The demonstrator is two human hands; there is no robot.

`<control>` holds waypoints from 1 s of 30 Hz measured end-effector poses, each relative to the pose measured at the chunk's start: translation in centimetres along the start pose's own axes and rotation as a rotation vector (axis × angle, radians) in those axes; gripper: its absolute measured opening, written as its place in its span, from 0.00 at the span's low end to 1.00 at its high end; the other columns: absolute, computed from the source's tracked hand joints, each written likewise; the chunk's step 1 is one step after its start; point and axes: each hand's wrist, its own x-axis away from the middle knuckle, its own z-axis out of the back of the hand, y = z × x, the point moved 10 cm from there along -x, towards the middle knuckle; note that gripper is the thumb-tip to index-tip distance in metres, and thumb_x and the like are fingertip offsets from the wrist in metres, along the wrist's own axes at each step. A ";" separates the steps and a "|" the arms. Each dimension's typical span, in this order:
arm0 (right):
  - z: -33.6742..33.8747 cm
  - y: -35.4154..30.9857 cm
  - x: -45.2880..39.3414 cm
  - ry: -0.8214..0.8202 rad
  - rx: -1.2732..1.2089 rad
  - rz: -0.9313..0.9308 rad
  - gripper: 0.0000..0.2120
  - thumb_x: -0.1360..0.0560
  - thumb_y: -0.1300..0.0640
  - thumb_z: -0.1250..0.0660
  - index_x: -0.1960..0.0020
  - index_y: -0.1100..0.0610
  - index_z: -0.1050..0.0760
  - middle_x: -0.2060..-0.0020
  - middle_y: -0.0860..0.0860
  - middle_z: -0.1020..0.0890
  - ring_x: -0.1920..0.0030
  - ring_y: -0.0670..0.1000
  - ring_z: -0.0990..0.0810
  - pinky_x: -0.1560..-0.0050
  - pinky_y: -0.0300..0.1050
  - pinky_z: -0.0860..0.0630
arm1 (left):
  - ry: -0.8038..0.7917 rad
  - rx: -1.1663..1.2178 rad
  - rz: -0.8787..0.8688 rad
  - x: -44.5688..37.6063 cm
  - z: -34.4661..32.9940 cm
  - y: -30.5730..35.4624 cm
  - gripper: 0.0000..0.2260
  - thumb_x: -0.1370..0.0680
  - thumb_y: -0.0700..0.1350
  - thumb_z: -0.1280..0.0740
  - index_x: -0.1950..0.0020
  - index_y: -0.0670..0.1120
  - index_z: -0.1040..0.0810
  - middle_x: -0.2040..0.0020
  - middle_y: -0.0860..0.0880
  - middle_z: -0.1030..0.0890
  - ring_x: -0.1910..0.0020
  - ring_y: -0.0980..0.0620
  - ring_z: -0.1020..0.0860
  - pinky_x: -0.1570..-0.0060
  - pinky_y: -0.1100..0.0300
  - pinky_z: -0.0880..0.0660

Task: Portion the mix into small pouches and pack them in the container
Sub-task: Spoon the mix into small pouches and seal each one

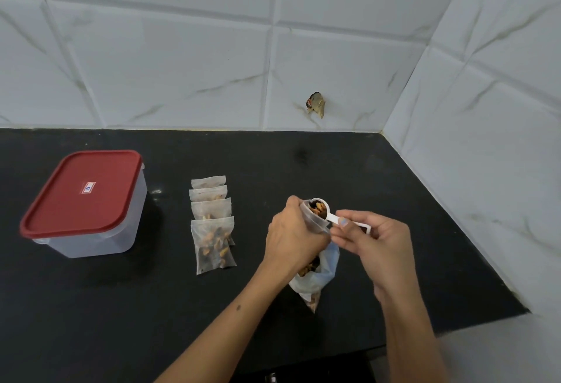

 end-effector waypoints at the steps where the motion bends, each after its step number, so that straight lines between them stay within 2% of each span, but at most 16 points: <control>1: -0.2 -0.5 0.1 -0.009 0.100 0.061 0.10 0.26 0.65 0.31 0.52 0.51 0.19 0.66 0.46 0.15 0.61 0.44 0.15 0.58 0.35 0.19 | -0.003 0.020 0.002 0.0 -0.1 -0.1 0.19 0.30 0.49 0.26 0.46 0.50 0.33 0.58 0.57 0.27 0.58 0.60 0.26 0.63 0.67 0.28; 4: -0.8 -2.2 0.8 -0.042 0.358 0.244 0.11 0.26 0.64 0.30 0.50 0.50 0.17 0.61 0.41 0.17 0.59 0.41 0.17 0.58 0.28 0.23 | -0.013 0.105 0.013 0.0 -0.5 -0.6 0.21 0.31 0.47 0.25 0.44 0.49 0.31 0.54 0.55 0.25 0.55 0.58 0.24 0.63 0.68 0.29; 6: -0.8 -3.0 1.2 -0.033 0.480 0.330 0.11 0.26 0.64 0.30 0.48 0.52 0.17 0.58 0.42 0.17 0.57 0.40 0.18 0.56 0.24 0.26 | -0.008 0.148 0.008 -0.1 -0.6 -0.8 0.23 0.31 0.45 0.25 0.41 0.48 0.30 0.51 0.54 0.24 0.53 0.57 0.24 0.62 0.70 0.30; 10: -0.6 -4.3 1.8 0.011 0.546 0.437 0.11 0.27 0.65 0.30 0.48 0.53 0.17 0.57 0.43 0.17 0.56 0.37 0.21 0.54 0.21 0.29 | 0.024 0.206 -0.036 -0.2 -0.3 -0.7 0.24 0.31 0.43 0.24 0.40 0.48 0.30 0.49 0.53 0.23 0.51 0.57 0.23 0.59 0.71 0.29; 14: -0.5 -5.2 2.1 0.019 0.527 0.523 0.11 0.27 0.66 0.30 0.49 0.54 0.16 0.57 0.45 0.16 0.57 0.37 0.20 0.54 0.22 0.28 | 0.050 0.251 -0.091 -0.1 0.2 -0.1 0.22 0.32 0.41 0.24 0.42 0.48 0.30 0.52 0.54 0.22 0.55 0.61 0.23 0.63 0.75 0.29; 16: -0.8 -5.2 2.1 -0.019 0.505 0.523 0.12 0.28 0.67 0.30 0.50 0.53 0.16 0.58 0.43 0.17 0.55 0.37 0.19 0.54 0.23 0.27 | 0.063 0.292 -0.134 0.0 0.5 0.5 0.21 0.33 0.44 0.24 0.45 0.47 0.29 0.54 0.54 0.22 0.58 0.62 0.22 0.62 0.74 0.28; 18: -1.3 -5.1 2.0 -0.079 0.492 0.504 0.13 0.28 0.67 0.30 0.51 0.51 0.17 0.59 0.41 0.17 0.52 0.37 0.20 0.54 0.25 0.26 | 0.076 0.319 -0.193 0.2 0.7 1.2 0.23 0.36 0.51 0.25 0.48 0.44 0.28 0.57 0.53 0.22 0.59 0.63 0.23 0.62 0.71 0.26; 21: -0.8 -5.3 1.9 -0.062 0.424 0.492 0.12 0.28 0.67 0.30 0.52 0.50 0.17 0.58 0.42 0.16 0.55 0.39 0.18 0.54 0.30 0.23 | 0.083 0.331 -0.235 0.4 0.8 1.6 0.21 0.34 0.47 0.23 0.48 0.44 0.28 0.58 0.54 0.22 0.60 0.62 0.23 0.62 0.69 0.26; 25: -1.0 -5.3 1.8 -0.089 0.351 0.427 0.13 0.28 0.65 0.29 0.55 0.46 0.18 0.62 0.42 0.15 0.58 0.41 0.17 0.55 0.34 0.21 | 0.123 0.346 -0.269 0.7 1.3 1.8 0.23 0.37 0.54 0.26 0.49 0.44 0.28 0.59 0.55 0.22 0.62 0.62 0.23 0.63 0.69 0.27; 27: -0.2 -5.5 1.7 -0.037 0.249 0.406 0.14 0.27 0.65 0.30 0.56 0.45 0.19 0.63 0.42 0.16 0.60 0.42 0.16 0.57 0.33 0.21 | 0.139 0.328 -0.246 0.5 1.4 1.5 0.20 0.34 0.48 0.23 0.49 0.46 0.28 0.59 0.55 0.22 0.61 0.63 0.23 0.62 0.69 0.28; 30: -0.8 -4.5 1.3 -0.097 0.195 0.296 0.12 0.27 0.65 0.30 0.56 0.48 0.18 0.62 0.45 0.15 0.60 0.45 0.15 0.56 0.40 0.18 | 0.153 0.301 -0.253 0.3 1.6 1.4 0.18 0.32 0.41 0.23 0.49 0.45 0.28 0.59 0.55 0.23 0.62 0.63 0.23 0.63 0.70 0.28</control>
